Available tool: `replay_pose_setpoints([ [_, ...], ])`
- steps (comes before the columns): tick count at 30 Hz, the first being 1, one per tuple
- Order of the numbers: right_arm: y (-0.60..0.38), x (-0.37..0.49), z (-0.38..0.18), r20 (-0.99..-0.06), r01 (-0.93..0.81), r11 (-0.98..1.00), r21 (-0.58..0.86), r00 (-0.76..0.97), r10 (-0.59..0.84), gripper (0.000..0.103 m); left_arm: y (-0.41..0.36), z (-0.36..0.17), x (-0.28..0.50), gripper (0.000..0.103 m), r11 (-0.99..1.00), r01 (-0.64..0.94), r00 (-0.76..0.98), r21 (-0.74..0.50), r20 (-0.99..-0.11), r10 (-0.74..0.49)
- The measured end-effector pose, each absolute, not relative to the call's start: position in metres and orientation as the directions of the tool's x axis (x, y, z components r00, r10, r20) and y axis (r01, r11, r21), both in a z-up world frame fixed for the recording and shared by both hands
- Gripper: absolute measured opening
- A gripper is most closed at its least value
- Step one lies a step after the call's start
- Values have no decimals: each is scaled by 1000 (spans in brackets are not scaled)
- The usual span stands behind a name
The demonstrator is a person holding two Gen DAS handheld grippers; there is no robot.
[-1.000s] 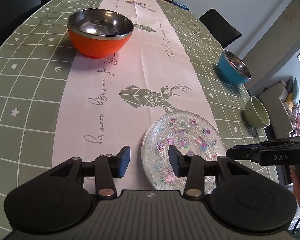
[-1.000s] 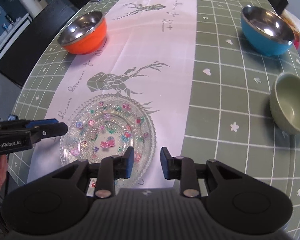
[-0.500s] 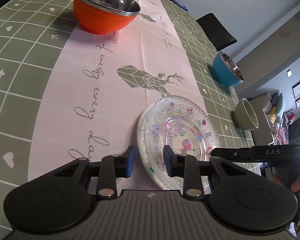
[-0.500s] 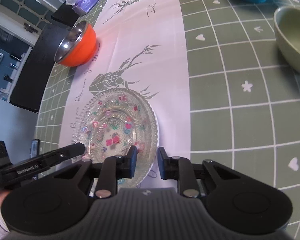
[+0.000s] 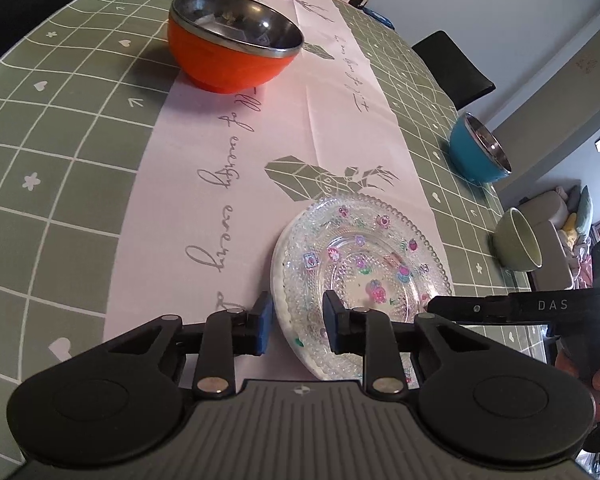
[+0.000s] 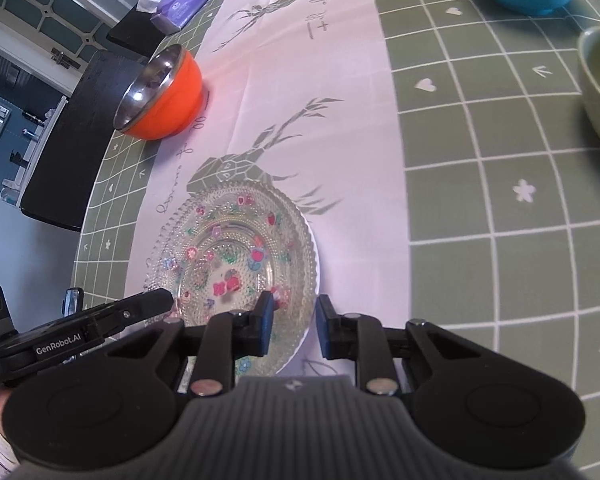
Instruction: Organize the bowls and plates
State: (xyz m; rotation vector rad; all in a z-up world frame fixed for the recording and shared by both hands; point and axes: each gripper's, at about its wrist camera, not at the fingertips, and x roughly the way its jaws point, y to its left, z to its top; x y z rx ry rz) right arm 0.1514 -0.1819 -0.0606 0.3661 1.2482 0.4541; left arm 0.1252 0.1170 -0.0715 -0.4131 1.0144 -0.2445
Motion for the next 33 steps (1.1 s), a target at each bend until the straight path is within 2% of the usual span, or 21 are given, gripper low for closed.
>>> replay_pose_setpoints([
  [9, -131, 172, -61, -817, -193, 845, 498, 221, 532, 21, 154, -64, 132, 30, 912, -47, 539, -407, -779, -320],
  [10, -127, 174, -61, -817, -198, 845, 497, 220, 533, 21, 156, -62, 133, 22, 913, -39, 547, -406, -773, -321],
  [11, -124, 175, -60, -818, -203, 844, 496, 218, 533, 21, 156, -60, 134, 21, 915, -40, 544, -401, -777, -317],
  [18, -124, 179, -62, -814, -197, 837, 510, 205, 544, 24, 152, -58, 139, 21, 932, -29, 518, -362, -803, -296],
  [20, -126, 180, -59, -818, -196, 846, 495, 222, 530, 37, 153, -57, 142, 23, 936, -33, 506, -350, -814, -287],
  [21, -128, 179, -57, -819, -200, 850, 488, 232, 525, 38, 154, -57, 144, 29, 939, -37, 504, -341, -818, -277],
  [24, -134, 179, -49, -821, -203, 859, 470, 255, 510, 38, 165, -55, 146, 37, 945, -61, 524, -322, -816, -244],
  [33, -130, 199, -16, -830, -237, 889, 391, 328, 452, 41, 188, -19, 165, 46, 949, -77, 629, -306, -754, -192],
])
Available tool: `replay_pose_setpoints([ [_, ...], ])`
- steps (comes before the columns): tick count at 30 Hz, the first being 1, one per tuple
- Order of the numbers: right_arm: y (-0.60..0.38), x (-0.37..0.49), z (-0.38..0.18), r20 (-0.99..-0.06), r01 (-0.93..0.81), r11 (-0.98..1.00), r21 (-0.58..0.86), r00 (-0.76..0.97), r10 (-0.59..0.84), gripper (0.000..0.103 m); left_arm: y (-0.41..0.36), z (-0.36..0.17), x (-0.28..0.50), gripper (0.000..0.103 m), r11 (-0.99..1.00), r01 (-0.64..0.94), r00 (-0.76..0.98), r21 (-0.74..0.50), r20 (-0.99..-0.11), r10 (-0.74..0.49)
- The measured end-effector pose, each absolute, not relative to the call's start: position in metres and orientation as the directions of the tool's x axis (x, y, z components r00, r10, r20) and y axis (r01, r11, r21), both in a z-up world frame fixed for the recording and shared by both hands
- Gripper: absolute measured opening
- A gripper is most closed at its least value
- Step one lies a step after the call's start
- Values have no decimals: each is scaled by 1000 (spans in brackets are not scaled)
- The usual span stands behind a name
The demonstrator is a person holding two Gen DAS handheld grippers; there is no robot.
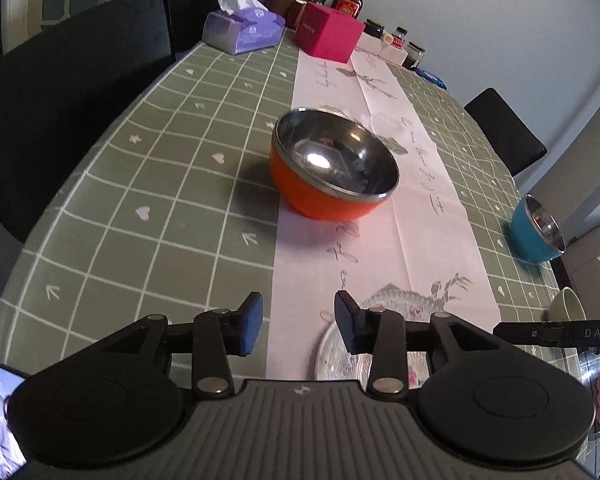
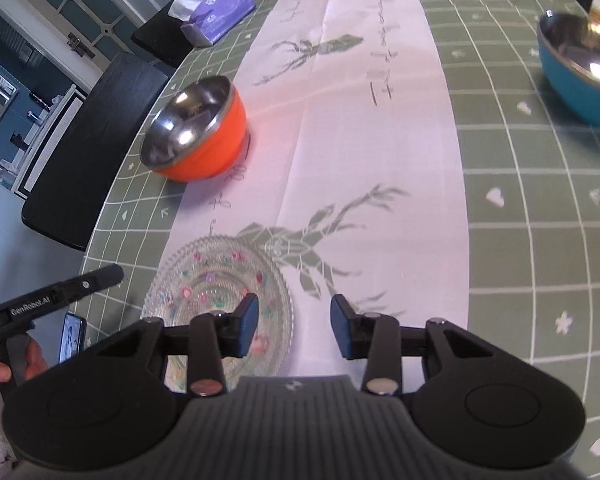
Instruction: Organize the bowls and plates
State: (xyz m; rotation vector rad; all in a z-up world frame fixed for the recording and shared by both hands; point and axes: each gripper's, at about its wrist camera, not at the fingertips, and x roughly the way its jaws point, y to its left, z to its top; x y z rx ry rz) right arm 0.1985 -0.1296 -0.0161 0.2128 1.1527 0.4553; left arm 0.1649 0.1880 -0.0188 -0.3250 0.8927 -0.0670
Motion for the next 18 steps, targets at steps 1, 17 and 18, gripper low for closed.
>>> replay_pose_setpoints([
  [1, -125, 202, -12, -832, -246, 894, 374, 337, 441, 43, 188, -13, 170, 47, 952, -77, 637, -296, -749, -181],
  [17, -47, 263, 28, -830, -361, 905, 223, 416, 371, 42, 205, 3, 254, 47, 973, -87, 650, -213, -752, -107],
  [18, -43, 267, 28, -831, -361, 906, 223, 415, 370, 42, 205, 1, 259, 47, 974, -85, 643, -211, -759, -108],
])
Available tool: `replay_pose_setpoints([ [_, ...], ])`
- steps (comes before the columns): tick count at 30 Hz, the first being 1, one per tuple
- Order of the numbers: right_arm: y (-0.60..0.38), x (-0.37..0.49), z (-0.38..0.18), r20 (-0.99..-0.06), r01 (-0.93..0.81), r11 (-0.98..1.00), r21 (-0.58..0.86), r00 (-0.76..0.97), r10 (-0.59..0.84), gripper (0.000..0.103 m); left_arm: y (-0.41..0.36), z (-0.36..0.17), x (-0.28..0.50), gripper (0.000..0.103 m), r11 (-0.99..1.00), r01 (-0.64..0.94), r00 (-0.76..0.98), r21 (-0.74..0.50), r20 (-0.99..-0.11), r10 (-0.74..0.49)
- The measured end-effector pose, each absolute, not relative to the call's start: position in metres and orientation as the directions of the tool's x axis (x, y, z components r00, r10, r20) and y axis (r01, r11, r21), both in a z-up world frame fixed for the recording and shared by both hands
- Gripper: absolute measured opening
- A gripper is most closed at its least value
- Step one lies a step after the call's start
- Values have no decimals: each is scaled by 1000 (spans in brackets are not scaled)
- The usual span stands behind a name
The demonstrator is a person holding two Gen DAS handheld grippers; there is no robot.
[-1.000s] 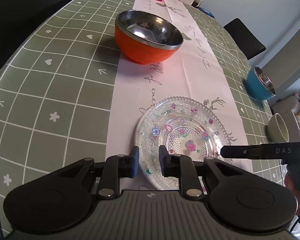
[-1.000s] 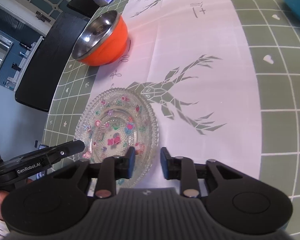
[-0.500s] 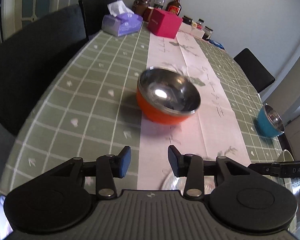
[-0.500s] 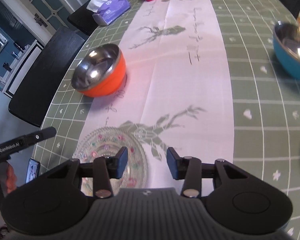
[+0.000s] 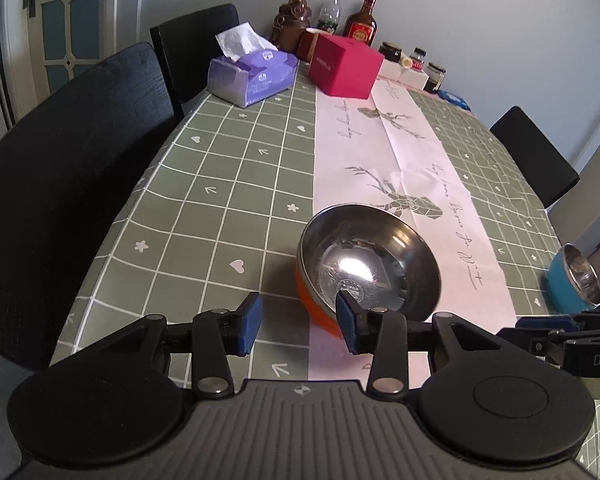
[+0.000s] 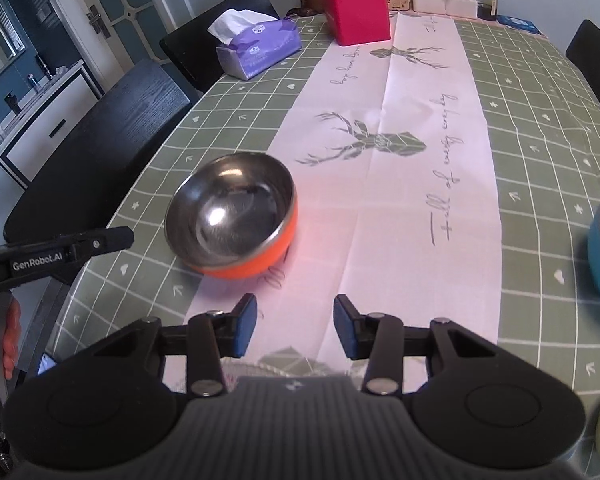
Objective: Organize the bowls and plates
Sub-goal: 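Move the left tool to the orange steel bowl rim and close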
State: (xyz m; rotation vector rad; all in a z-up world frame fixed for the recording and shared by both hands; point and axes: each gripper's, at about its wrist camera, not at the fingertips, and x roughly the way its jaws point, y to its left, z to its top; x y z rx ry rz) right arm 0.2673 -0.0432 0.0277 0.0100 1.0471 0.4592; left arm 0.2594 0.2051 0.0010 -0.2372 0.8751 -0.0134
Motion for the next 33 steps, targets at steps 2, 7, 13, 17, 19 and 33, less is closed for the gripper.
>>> replay_pose_setpoints([
  [2, -36, 278, 25, -835, -356, 907, 225, 409, 368, 36, 203, -4, 269, 47, 979, -62, 627, -195, -770, -114],
  [7, -23, 303, 14, -848, -337, 913, 231, 390, 359, 36, 201, -14, 288, 47, 981, -55, 608, -187, -786, -115],
  [13, -14, 326, -1, -852, -289, 910, 298, 349, 390, 36, 204, -31, 310, 47, 975, -90, 580, -201, -807, -112],
  [17, -10, 333, -11, -859, -269, 912, 309, 334, 389, 29, 203, -41, 317, 38, 974, -106, 564, -199, -819, -106],
  [19, -10, 335, -14, -858, -264, 910, 320, 327, 397, 26, 203, -44, 319, 36, 973, -115, 560, -201, -822, -104],
  [33, -9, 333, -11, -863, -248, 916, 317, 325, 387, 12, 184, -36, 317, 13, 979, -121, 517, -166, -852, -80],
])
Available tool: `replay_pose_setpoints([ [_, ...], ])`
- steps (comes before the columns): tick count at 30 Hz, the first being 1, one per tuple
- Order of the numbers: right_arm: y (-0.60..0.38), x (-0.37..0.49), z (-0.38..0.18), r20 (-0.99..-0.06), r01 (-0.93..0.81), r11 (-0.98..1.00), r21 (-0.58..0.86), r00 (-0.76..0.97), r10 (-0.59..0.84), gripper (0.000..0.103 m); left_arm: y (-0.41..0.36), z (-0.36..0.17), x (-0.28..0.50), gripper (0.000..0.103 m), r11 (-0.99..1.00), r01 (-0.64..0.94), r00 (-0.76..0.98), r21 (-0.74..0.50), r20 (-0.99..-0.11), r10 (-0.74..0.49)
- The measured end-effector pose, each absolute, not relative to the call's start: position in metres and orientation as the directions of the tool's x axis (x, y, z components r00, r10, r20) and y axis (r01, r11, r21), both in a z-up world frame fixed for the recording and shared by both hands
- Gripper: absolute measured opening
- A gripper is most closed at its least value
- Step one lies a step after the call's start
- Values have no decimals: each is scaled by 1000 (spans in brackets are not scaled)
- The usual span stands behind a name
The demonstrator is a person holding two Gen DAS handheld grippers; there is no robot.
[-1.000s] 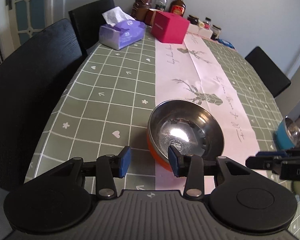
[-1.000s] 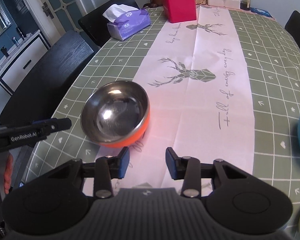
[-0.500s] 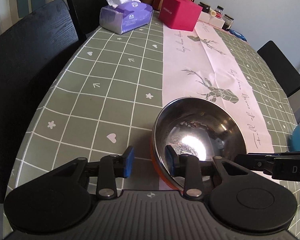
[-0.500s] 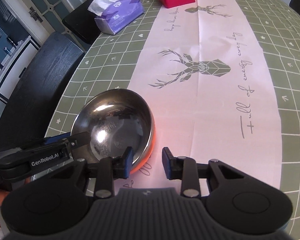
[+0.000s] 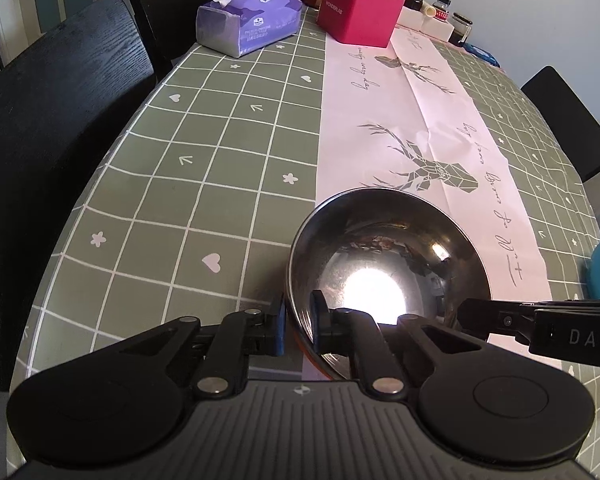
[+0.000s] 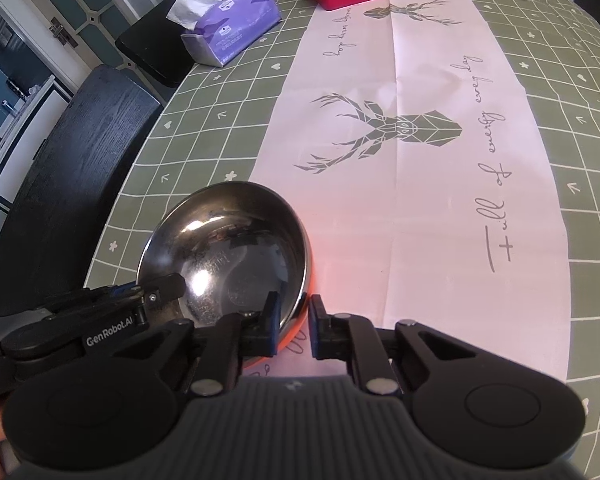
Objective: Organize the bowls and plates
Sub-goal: 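Move the left tool to the orange steel bowl rim and close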
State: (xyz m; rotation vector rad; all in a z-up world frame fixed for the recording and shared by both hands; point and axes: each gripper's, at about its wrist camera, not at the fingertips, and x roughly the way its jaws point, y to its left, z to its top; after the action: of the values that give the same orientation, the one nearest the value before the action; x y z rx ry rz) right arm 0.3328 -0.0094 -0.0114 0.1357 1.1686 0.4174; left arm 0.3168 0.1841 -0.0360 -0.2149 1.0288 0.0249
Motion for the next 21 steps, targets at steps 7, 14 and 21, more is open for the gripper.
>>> replay_pose_setpoints([
  [7, -19, 311, 11, -858, -273, 914, 300, 343, 383, 11, 170, -11, 293, 13, 981, -117, 515, -155, -854, -73],
  [14, -44, 271, 32, -851, -299, 912, 280, 362, 380, 10, 143, 12, 256, 14, 985, -86, 505, -148, -859, -85],
  [21, -84, 222, 47, -849, -305, 920, 248, 388, 358, 10, 106, 25, 215, 14, 985, -28, 494, -171, -859, -135],
])
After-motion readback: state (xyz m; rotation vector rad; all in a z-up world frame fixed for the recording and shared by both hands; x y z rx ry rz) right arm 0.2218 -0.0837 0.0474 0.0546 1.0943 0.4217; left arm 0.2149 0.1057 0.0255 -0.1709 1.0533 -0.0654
